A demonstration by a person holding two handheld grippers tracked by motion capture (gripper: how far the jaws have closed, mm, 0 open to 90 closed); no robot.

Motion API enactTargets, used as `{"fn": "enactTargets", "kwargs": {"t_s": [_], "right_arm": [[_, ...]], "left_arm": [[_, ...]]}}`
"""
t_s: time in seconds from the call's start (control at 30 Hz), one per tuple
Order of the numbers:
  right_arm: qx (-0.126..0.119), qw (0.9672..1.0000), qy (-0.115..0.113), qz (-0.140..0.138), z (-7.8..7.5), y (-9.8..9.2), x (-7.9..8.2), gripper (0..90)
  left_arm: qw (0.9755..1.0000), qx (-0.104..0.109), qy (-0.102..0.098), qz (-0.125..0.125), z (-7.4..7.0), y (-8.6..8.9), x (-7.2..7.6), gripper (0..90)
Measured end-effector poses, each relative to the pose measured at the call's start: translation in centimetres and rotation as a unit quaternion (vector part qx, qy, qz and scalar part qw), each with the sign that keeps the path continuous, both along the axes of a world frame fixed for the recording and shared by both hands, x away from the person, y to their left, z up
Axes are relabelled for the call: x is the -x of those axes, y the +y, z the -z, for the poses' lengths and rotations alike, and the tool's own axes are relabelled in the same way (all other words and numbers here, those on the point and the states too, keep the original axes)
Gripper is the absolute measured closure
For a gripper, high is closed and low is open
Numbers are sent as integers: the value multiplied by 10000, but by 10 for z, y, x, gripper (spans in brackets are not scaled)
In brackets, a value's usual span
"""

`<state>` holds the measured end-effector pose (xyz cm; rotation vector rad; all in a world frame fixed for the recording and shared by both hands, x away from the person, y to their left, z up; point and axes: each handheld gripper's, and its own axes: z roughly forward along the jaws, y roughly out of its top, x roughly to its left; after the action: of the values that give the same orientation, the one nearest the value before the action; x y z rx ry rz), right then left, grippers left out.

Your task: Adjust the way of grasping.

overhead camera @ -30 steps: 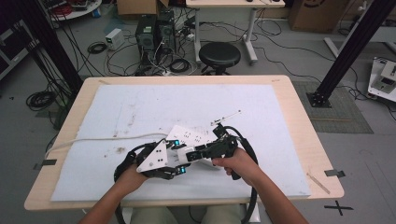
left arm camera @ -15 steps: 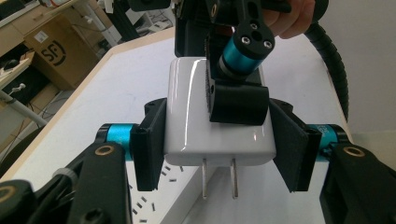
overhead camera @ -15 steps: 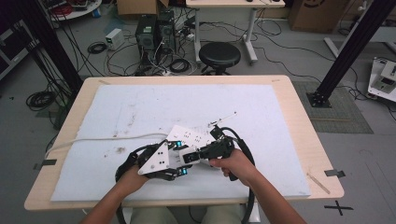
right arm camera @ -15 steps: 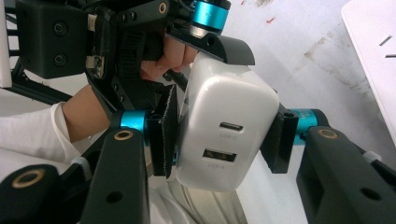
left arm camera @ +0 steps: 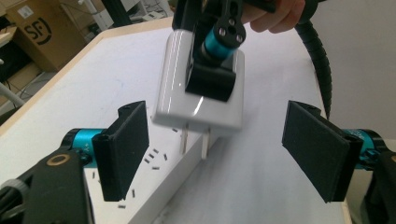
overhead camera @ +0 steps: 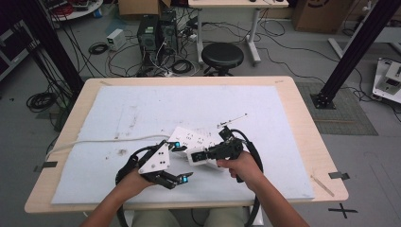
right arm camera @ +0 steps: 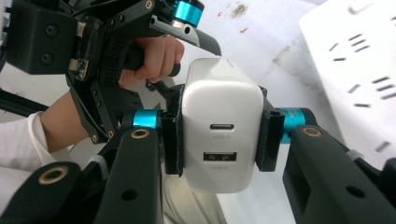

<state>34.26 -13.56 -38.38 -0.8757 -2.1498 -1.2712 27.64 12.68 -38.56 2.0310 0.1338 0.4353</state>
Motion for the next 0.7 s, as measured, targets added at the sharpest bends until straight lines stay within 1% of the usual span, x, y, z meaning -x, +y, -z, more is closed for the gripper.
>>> {"fn": "enactTargets", "kwargs": {"t_s": [0.07, 0.2, 0.27, 0.33, 0.4, 0.43, 0.5, 0.53, 0.57, 0.63, 0.7], "right_arm": [[-34, 9998, -187, 12, -1, -5, 1, 631], [-45, 9993, -372, -14, -4, -11, 3, 631], [99, 9987, -501, -3, -5, -15, 4, 630], [251, 9973, -697, 4, -6, -18, 5, 631], [361, 9959, -833, 25, -7, -22, 5, 631], [442, 9948, -911, 78, -8, -23, 6, 631], [570, 9914, -1166, 160, -9, -27, 6, 631], [593, 9912, -1178, 124, -10, -28, 6, 631], [629, 9900, -1257, 109, -10, -29, 7, 631], [813, 9873, -1345, 220, -10, -32, 7, 631], [948, 9840, -1482, 279, -11, -35, 7, 631]], "left_arm": [[9998, 36, 81, -160, 3, 4, -1, 226], [9985, 153, 188, -481, 6, 14, -3, 226], [9974, 223, 226, -644, 8, 20, -3, 226], [9960, 321, 273, -782, 9, 26, -3, 226], [9954, 379, 276, -834, 10, 31, -3, 230], [9951, 390, 275, -870, 11, 34, -3, 235], [9942, 427, 292, -944, 11, 38, -3, 235], [9938, 446, 291, -977, 11, 41, -3, 235], [9932, 487, 309, -1012, 11, 43, -3, 235], [9921, 555, 322, -1081, 11, 46, -3, 236], [9913, 597, 326, -1127, 11, 49, -3, 237]]}}
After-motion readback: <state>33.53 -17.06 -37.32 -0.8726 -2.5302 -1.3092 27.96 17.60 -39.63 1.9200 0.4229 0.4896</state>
